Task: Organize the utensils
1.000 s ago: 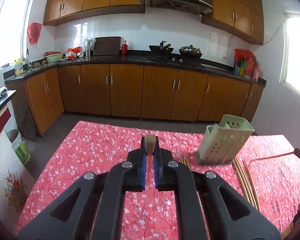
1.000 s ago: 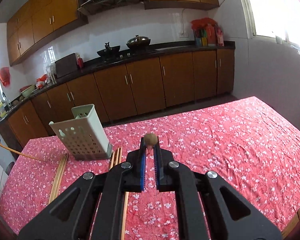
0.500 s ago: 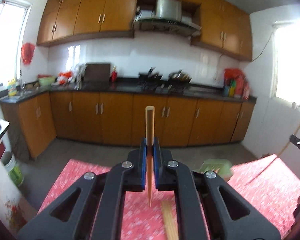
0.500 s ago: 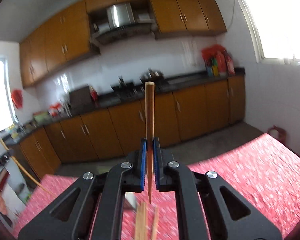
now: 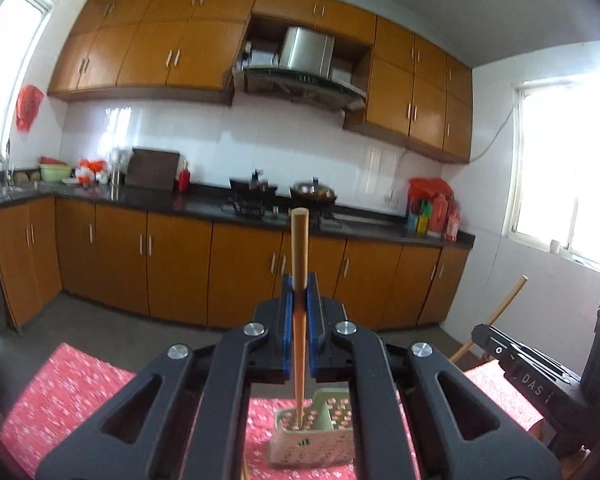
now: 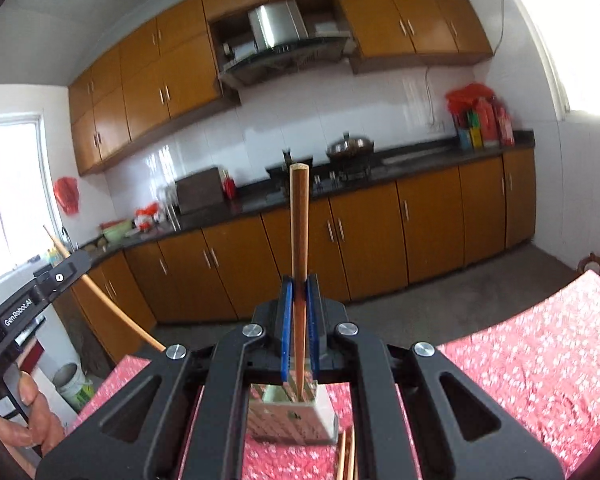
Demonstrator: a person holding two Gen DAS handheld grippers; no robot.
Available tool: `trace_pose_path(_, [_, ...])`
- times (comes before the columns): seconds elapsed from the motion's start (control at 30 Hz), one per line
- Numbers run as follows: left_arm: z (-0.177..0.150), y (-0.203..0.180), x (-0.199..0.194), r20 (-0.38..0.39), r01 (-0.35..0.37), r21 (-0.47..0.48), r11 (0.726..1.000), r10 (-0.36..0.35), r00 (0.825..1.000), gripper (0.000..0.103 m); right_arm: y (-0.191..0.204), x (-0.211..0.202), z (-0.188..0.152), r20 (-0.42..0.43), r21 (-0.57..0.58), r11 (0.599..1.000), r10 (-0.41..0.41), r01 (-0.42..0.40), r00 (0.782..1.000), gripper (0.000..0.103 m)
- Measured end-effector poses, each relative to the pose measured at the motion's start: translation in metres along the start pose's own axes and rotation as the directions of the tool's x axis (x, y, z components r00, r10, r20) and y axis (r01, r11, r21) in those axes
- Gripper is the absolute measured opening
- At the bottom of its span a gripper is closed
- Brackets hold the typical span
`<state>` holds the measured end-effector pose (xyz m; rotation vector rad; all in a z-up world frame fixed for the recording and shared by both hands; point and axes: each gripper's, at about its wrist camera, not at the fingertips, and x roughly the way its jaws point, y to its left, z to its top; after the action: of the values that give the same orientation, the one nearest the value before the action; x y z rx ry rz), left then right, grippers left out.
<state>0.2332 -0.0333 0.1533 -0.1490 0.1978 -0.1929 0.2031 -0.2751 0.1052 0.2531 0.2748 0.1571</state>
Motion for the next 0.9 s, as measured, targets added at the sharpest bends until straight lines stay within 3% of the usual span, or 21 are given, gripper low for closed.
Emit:
trace_pose_path(0.23, [-0.033, 0.0, 0.031, -0.101, -0.007, 0.006, 1.0, 0.007, 0.995, 0.007, -0.002, 0.012, -0.016, -0.064, -0.005, 1.0, -0.011, 0.01, 0.998, 0.009])
trace_pose_path(0.3, [-0.036, 0.001, 0.033, -0.109, -0.009, 0.005, 1.0, 0.01, 0.994, 0.017, 0.0, 0.01, -0.017, -0.07, -0.008, 1.0, -0.013, 0.013, 0.997, 0.016])
trace_pose_path(0.37, [-0.036, 0.001, 0.031, -0.105, -0.021, 0.011, 1.0, 0.022, 0.994, 0.028, 0.001, 0.009, -0.015, -0.062, -0.005, 1.0, -0.015, 0.015, 0.998, 0.039])
trace_pose_path(0.57, [-0.029, 0.014, 0.004, -0.079, -0.039, -0.015, 0.999, 0.038, 0.996, 0.039, -0.003, -0.021, -0.008, -0.016, -0.011, 0.999, -0.032, 0.031, 0.999, 0.042])
trace_pose_path(0.7, [-0.034, 0.036, -0.032, -0.08, -0.09, -0.037, 0.995, 0.087, 0.993, 0.048, -0.017, -0.044, -0.018, -0.029, 0.005, 0.997, -0.073, 0.073, 0.997, 0.047])
trace_pose_path(0.8, [-0.053, 0.055, -0.051, -0.129, -0.131, -0.03, 0.991, 0.127, 0.984, 0.051, -0.035, -0.048, -0.045, -0.113, 0.003, 0.992, -0.128, 0.129, 0.985, 0.046])
trace_pose_path(0.9, [-0.091, 0.072, -0.058, -0.226, -0.168, 0.001, 0.986, 0.164, 0.96, 0.051, -0.053, -0.034, -0.089, -0.272, 0.009, 0.988, -0.145, 0.153, 0.951, 0.043])
